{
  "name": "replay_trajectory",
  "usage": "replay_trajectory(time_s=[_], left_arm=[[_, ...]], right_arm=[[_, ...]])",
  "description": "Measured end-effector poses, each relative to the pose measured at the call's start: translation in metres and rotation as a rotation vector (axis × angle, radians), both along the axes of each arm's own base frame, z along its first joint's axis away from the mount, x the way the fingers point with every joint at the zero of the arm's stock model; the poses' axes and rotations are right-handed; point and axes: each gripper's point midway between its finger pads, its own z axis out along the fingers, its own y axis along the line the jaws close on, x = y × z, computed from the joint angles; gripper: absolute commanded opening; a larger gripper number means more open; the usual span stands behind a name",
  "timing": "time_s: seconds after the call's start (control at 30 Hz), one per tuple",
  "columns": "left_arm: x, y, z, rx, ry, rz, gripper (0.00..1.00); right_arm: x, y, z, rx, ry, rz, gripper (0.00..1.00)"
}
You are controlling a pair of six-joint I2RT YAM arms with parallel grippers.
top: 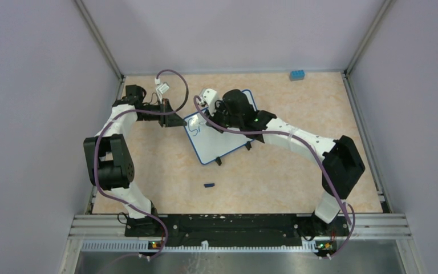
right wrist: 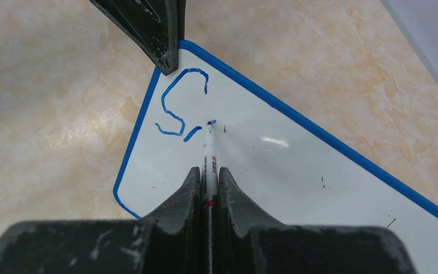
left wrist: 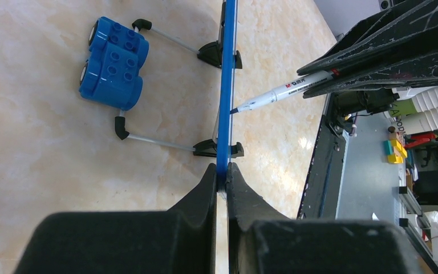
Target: Write a sentence on the whiteboard
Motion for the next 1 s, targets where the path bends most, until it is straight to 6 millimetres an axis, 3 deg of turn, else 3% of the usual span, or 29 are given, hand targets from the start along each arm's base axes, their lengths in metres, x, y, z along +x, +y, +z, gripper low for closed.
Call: replay_trajectory(time_s=[1.0], left_arm=[[0.0008, 0.0007, -0.0011, 0.007, 0.001, 0.004, 0.0]], right_arm=[[-0.0001, -0.0035, -0.0077, -0.002, 0.014, -0.012, 0.0]])
